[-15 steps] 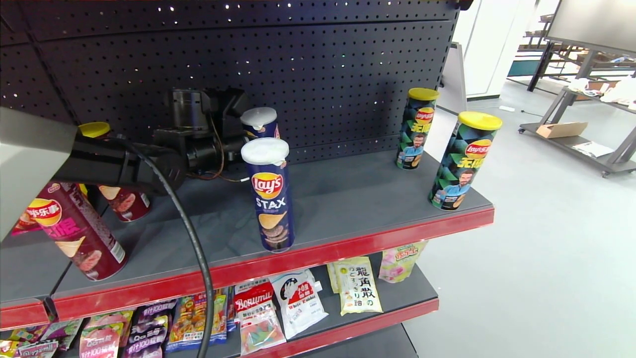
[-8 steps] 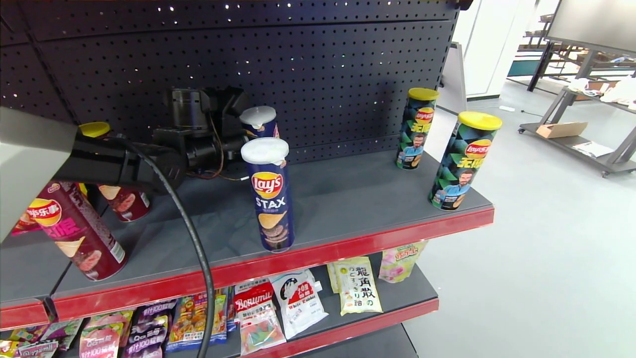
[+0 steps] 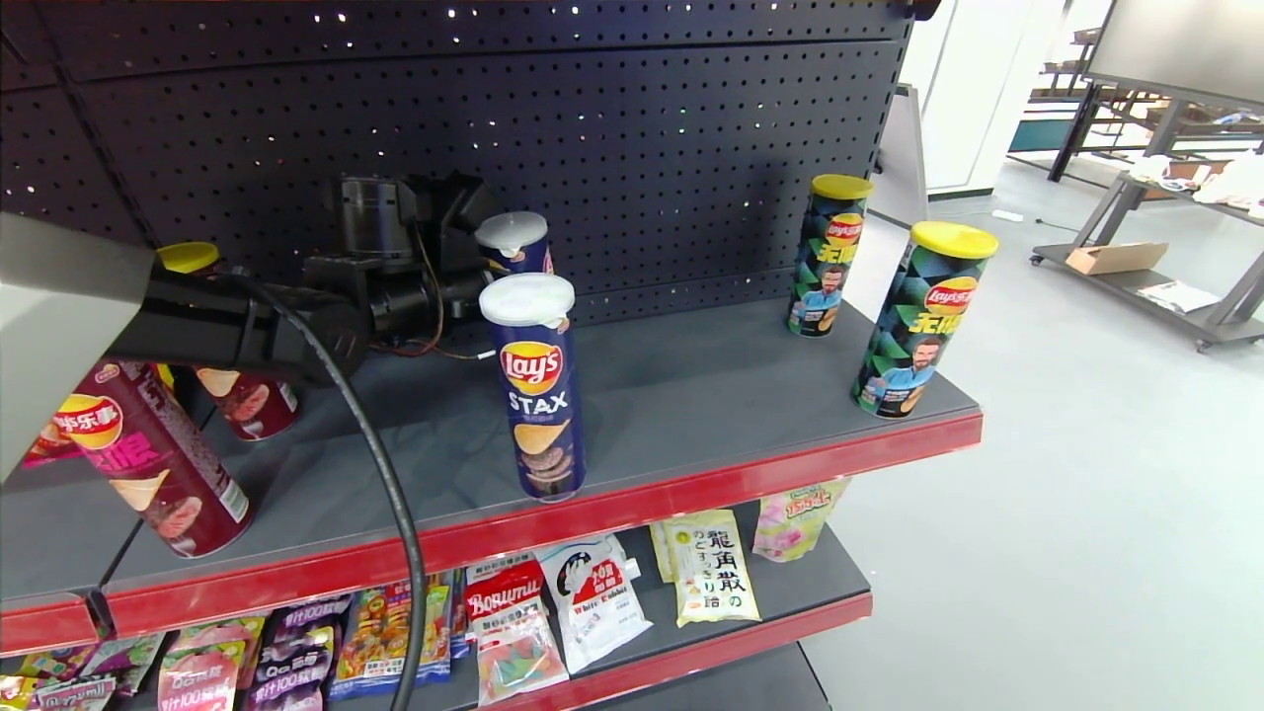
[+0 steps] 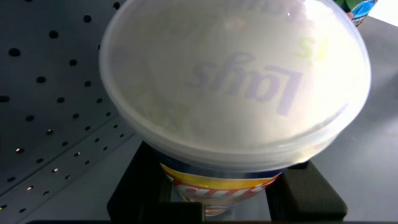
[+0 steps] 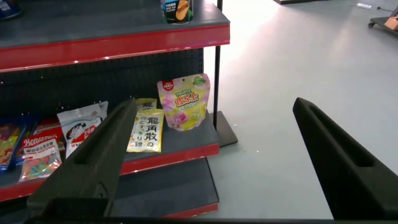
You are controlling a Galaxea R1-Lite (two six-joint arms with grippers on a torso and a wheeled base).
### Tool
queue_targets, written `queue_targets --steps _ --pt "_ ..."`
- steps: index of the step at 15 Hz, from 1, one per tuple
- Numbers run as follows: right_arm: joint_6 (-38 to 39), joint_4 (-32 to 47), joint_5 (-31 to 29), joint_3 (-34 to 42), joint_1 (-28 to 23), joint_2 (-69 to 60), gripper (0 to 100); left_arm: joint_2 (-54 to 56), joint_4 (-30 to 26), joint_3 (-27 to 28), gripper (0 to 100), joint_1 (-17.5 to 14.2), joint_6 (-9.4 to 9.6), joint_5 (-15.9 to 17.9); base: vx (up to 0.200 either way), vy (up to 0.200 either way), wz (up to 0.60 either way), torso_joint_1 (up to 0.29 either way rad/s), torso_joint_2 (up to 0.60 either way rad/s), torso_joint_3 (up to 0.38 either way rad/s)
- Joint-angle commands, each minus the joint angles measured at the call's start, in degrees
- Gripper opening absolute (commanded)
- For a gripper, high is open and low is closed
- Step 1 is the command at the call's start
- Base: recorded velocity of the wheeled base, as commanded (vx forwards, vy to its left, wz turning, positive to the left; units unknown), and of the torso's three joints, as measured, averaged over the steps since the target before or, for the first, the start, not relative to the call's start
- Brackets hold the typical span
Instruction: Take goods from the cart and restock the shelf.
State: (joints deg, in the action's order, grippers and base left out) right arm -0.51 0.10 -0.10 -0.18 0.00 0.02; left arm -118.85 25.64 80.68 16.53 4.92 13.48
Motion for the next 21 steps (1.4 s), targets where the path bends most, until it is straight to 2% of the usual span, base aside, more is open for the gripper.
queue_targets --steps 1,5,7,10,12,21 --pt "0.0 0.0 -0.1 0.0 0.0 0.0 100 -0.1 0.0 0.1 100 0.0 0.0 0.0 0.0 0.0 0.0 0.0 0.0 0.0" --pt "0.0 0.0 0.0 0.0 0.0 0.0 100 0.4 -0.1 0.0 100 0.0 -0.09 0.1 0.0 0.0 0.0 0.0 0.0 0.0" --pt "0.0 0.0 -0.1 0.0 0.0 0.0 100 1.9 -0.4 -0.8 100 0.1 -1.23 -0.4 0.0 0.0 0.0 0.0 0.0 0.0" --pt "0.0 0.0 -0.1 0.0 0.0 0.1 100 5.8 -5.0 -2.8 100 -1.1 -1.32 -0.9 0.0 0.0 0.0 0.0 0.0 0.0" --pt "0.1 0.0 0.0 0.0 0.0 0.0 100 7.6 -5.9 -4.0 100 -2.0 -1.23 -0.9 0.0 0.0 0.0 0.0 0.0 0.0" --pt "-0.1 0.0 0.0 0.0 0.0 0.0 100 19.1 -4.6 -21.4 100 -4.1 -0.88 -0.7 0.0 0.0 0.0 0.0 0.0 0.0"
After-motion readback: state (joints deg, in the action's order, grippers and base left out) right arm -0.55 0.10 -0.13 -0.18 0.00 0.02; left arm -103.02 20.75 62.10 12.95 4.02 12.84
